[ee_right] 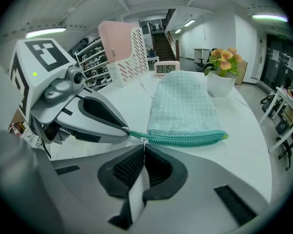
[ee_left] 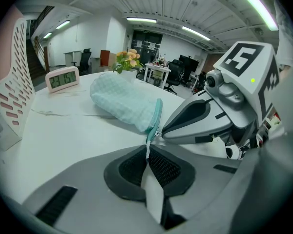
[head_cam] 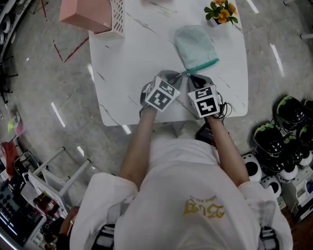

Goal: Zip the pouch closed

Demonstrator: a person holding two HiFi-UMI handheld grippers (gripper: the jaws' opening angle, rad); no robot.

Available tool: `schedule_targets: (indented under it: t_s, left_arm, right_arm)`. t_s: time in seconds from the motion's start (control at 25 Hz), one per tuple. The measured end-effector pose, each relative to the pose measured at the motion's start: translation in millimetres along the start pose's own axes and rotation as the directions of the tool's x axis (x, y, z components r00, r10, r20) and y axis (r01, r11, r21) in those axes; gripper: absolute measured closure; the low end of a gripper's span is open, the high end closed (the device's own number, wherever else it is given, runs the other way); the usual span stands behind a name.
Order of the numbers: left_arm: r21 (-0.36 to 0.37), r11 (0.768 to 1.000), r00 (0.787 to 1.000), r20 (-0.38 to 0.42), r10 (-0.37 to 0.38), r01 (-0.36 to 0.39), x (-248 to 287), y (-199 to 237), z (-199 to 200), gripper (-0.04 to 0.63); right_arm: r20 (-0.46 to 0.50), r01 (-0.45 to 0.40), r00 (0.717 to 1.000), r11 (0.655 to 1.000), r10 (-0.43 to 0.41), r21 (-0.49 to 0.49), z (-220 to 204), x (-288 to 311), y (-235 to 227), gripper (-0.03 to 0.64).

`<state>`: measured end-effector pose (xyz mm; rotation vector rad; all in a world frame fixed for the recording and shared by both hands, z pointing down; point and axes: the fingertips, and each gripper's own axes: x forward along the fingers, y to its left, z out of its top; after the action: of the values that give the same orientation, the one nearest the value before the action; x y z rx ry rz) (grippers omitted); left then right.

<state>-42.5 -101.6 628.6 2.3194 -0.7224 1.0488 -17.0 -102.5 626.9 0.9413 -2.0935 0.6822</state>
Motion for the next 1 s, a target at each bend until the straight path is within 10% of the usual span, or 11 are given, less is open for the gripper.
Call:
schedule_targets:
  t_s: [1.0]
  left_arm:
    - [-0.052,0.998,0.999,0.003,0.037,-0.037,0.8,8.9,-2.6,0.56]
  right_arm:
    - [-0.004,0.029,1.0,0.999,-0.029,0.021,-0.7,1.1,-12.6,0.6]
